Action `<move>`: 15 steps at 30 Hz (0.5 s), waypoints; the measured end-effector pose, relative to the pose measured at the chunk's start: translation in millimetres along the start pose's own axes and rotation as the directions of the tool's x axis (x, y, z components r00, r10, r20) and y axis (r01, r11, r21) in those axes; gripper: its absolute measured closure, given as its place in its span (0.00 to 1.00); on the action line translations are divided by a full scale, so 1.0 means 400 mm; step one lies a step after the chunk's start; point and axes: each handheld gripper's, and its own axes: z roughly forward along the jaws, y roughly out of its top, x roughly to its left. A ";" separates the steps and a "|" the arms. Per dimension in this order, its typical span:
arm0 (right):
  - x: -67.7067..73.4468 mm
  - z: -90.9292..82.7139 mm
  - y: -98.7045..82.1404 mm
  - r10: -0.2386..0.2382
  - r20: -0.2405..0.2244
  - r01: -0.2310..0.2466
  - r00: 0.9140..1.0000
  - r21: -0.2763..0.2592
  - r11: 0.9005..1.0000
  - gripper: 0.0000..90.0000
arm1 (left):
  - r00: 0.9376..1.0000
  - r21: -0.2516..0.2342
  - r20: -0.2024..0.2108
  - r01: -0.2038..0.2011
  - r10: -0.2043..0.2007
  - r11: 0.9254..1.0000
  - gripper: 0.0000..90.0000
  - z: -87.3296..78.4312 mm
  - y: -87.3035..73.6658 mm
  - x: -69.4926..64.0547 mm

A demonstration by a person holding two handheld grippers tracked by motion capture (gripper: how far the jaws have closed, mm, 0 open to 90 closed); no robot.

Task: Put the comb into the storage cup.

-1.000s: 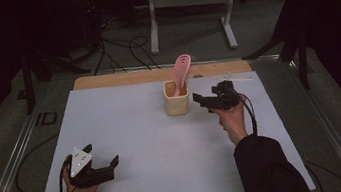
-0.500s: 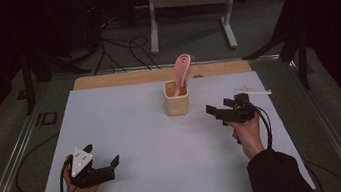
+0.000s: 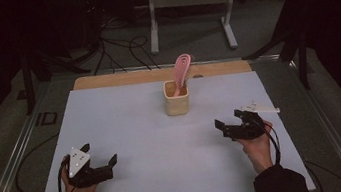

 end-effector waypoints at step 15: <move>-0.013 -0.055 -0.080 -0.095 0.030 0.097 0.995 -0.064 0.993 0.10 | 1.000 -0.023 -0.008 0.005 -0.005 1.000 0.00 -0.013 0.007 0.015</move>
